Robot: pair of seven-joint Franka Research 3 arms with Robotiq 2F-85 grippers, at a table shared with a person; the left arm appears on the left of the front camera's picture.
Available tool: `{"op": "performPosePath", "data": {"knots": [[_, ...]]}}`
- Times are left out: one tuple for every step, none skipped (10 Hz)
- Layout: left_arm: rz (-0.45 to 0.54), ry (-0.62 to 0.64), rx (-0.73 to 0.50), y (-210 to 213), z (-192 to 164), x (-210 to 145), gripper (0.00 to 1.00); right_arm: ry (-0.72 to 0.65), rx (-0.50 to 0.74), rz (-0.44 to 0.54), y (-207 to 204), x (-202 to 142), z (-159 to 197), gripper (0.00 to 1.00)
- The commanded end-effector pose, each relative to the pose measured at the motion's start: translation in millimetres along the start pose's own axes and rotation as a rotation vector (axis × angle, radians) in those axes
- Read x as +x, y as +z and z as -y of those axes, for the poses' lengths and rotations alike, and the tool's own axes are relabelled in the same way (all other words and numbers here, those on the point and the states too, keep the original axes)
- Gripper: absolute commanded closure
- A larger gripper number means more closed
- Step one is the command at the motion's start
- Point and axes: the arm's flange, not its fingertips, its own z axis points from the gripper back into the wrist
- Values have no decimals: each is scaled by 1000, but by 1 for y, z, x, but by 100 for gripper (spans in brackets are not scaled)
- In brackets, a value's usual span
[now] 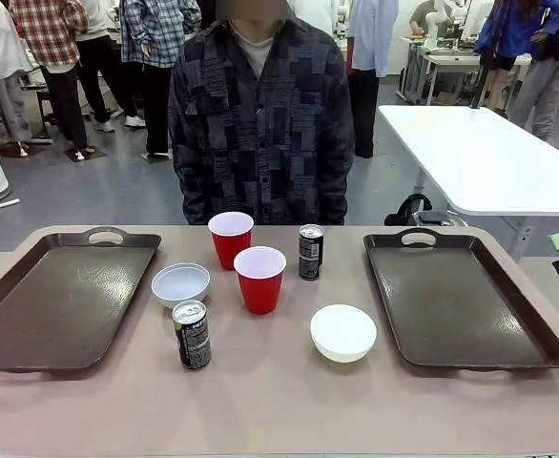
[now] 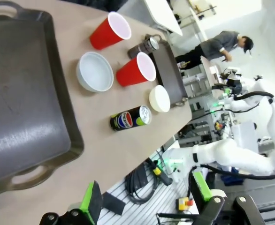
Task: Prepare tableware on both trays.
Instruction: Pick up a Picnic Bowl from the table and place it on a Handle tray.
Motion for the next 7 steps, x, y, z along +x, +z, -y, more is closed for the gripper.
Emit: {"op": "performPosePath", "data": {"knots": [[-21, -30, 38, 3, 1, 3, 0, 26, 3, -4, -2, 3, -8, 0], [0, 0, 0, 0, 0, 0, 0, 0, 0, 0, 0, 0, 0, 0], [0, 0, 0, 0, 0, 0, 0, 0, 0, 0, 0, 0, 0, 0], [0, 0, 0, 0, 0, 0, 0, 0, 0, 0, 0, 0, 0, 0], [0, 0, 0, 0, 0, 0, 0, 0, 0, 0, 0, 0, 0, 0], [0, 0, 0, 0, 0, 0, 0, 0, 0, 0, 0, 0, 0, 0], [0, 0, 0, 0, 0, 0, 0, 0, 0, 0, 0, 0, 0, 0]]}}
